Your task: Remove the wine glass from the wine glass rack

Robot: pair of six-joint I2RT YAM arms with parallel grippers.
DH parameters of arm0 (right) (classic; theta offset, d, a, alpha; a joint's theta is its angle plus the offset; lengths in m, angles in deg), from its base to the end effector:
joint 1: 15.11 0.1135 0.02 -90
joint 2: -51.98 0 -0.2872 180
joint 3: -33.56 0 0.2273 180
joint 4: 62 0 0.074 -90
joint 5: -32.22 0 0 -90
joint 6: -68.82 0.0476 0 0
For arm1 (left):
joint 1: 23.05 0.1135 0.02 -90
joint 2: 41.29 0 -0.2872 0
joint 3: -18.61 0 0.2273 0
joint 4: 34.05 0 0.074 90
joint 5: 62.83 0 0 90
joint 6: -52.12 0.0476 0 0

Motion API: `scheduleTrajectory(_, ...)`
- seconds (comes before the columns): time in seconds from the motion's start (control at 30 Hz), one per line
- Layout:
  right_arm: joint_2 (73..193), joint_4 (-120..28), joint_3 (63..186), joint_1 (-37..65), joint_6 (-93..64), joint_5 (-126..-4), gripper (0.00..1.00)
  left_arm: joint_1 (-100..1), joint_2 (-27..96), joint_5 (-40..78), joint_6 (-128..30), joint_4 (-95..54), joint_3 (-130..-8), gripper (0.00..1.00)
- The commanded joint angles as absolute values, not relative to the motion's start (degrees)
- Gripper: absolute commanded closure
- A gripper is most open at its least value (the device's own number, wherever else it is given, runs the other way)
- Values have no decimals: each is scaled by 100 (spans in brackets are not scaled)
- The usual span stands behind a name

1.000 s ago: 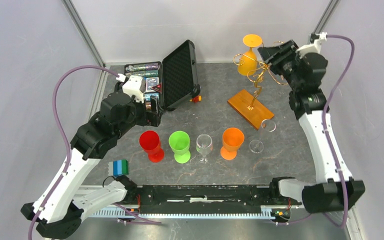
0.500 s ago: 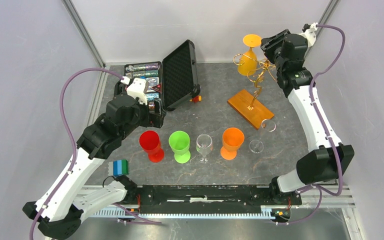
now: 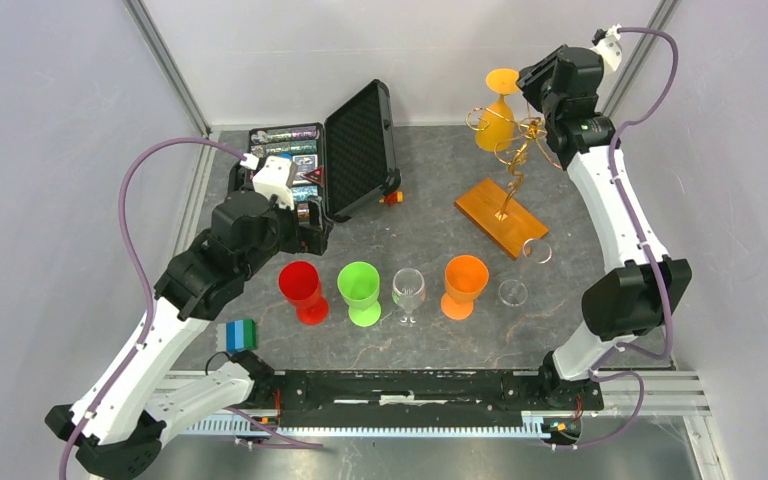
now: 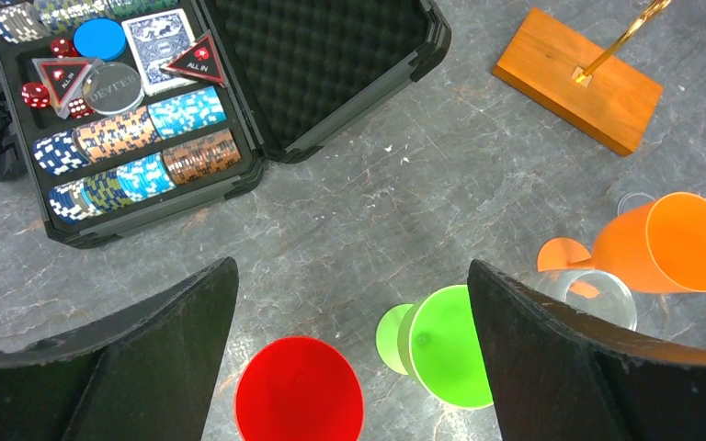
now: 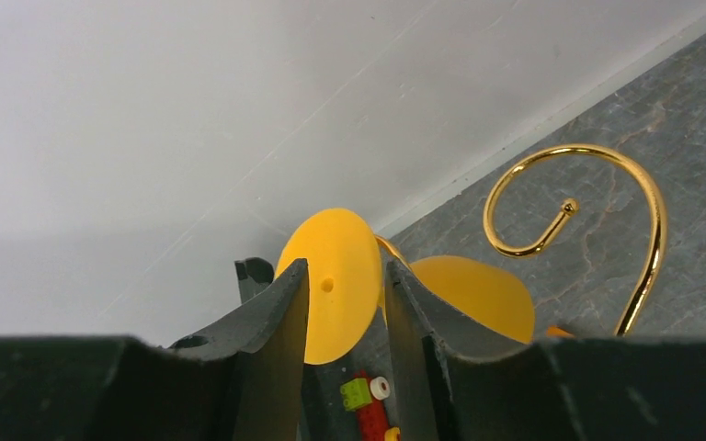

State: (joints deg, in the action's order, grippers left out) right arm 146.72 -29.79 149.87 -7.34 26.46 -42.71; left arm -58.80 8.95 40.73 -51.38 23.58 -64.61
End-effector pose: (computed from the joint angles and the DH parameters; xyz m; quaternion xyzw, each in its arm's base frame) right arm 0.3713 0.0382 0.4611 0.3389 0.6887 0.2049 0.6073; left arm 0.1171 -0.0706 0.4078 0.0987 0.8325 -0.1330 0.5287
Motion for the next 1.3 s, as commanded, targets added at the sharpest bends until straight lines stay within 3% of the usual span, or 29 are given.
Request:
scheduleTrajectory(0.0, 14721, -2904, 15239, -722, 2427, -4249, 59, -5878, 837, 4218, -4921, 2027, -6411, 2)
scheduleTrajectory(0.47, 14866, -3622, 15060, -787, 2973, -5043, 61, -5881, 806, 4222, -4983, 2020, -6439, 1)
scheduleTrajectory(1.17, 15025, -4292, 14423, -1044, 3911, -6165, 86, -5885, 771, 4152, -4966, 2036, -6532, 0)
scheduleTrajectory(1.27, 14994, -4349, 14358, -1041, 3920, -6137, 94, -5875, 793, 4157, -4958, 2035, -6534, 0)
